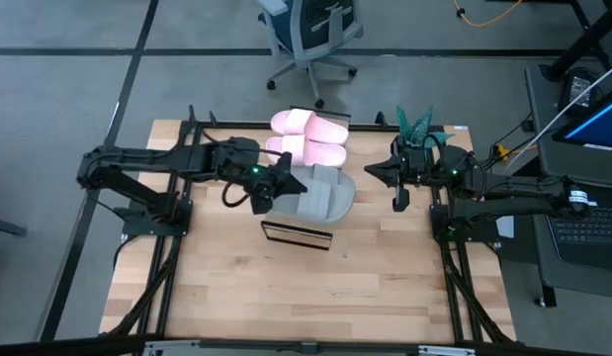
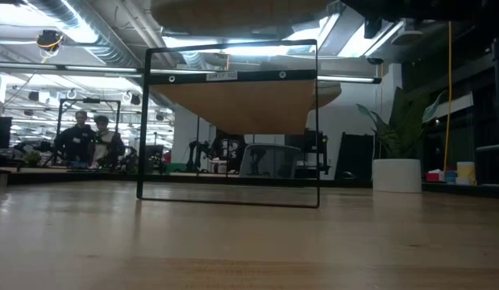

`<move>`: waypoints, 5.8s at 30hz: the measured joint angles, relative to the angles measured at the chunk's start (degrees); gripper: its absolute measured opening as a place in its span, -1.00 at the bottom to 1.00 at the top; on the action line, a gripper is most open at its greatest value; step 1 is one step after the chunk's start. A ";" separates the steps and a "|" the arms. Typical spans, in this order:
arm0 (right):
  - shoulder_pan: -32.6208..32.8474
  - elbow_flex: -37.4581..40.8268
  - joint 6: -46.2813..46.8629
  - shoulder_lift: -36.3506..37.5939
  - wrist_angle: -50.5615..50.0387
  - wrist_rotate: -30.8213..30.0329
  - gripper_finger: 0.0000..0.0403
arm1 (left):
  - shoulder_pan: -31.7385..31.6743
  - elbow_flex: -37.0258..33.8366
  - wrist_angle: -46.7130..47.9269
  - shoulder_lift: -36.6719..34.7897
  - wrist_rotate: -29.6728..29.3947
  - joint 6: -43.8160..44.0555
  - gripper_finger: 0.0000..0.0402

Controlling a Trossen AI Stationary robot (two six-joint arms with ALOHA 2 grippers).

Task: Pick and place slides into the shelf
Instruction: Put the gray slipper on the shelf

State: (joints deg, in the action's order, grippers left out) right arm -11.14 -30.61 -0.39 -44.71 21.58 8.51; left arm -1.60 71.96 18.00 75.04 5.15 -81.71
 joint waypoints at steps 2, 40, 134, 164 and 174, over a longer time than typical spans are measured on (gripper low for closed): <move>0.00 0.00 0.05 0.00 -0.04 0.13 -0.98 | -0.26 0.00 -0.02 0.76 -0.14 -0.21 -1.00; 0.02 0.00 3.11 -0.02 -0.08 0.58 -0.98 | 3.30 -0.13 0.31 6.46 -4.66 -3.42 -1.00; 0.00 0.00 6.28 -0.02 0.03 0.63 -0.98 | 0.76 -6.77 -6.94 6.39 0.53 -2.32 -1.00; 0.02 0.00 6.39 -0.02 0.04 0.63 -0.98 | 0.35 -6.76 -7.77 6.39 0.63 3.69 -0.58; 0.02 0.00 6.39 -0.02 0.04 0.62 -0.98 | -0.73 -6.75 -7.73 6.39 0.63 3.80 -0.40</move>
State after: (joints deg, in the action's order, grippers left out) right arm -11.11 -30.61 6.00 -44.73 21.62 9.14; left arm -2.33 65.21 10.27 81.43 5.78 -77.91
